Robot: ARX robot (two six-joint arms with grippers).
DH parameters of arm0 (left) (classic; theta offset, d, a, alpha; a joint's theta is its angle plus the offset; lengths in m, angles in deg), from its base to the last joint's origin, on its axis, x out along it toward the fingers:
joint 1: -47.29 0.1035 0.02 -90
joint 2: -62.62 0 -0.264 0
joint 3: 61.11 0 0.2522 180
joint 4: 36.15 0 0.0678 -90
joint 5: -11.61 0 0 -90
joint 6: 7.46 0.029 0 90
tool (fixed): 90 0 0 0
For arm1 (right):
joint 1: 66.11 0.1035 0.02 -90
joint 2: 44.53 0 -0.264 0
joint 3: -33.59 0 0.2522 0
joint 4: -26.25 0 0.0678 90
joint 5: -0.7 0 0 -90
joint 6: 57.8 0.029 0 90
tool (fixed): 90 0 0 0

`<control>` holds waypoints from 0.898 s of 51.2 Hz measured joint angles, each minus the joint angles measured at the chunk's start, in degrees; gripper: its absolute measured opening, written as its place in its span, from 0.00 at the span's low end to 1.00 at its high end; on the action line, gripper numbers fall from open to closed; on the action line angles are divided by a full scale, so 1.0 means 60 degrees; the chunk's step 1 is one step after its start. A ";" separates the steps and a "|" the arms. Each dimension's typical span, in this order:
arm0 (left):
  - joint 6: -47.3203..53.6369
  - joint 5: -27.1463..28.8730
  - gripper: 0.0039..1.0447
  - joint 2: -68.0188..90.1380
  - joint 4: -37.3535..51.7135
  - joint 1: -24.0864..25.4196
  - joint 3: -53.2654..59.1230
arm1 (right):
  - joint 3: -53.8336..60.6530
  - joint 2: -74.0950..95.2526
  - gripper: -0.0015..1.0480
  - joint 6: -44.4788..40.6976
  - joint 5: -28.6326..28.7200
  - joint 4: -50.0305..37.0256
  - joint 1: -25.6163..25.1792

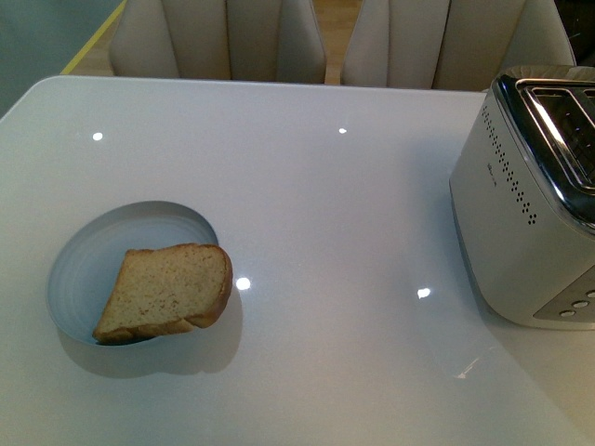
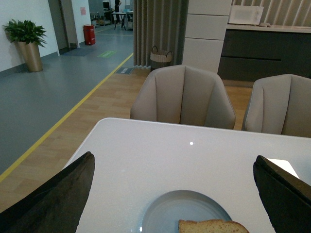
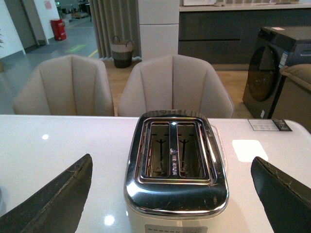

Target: Left arm holds plate, right arm toasts bread

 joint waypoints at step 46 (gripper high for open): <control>0.0000 0.0000 0.93 0.0000 0.0000 0.0000 -0.0004 | 0.0000 0.0000 0.91 0.0000 -0.0004 0.0000 0.0000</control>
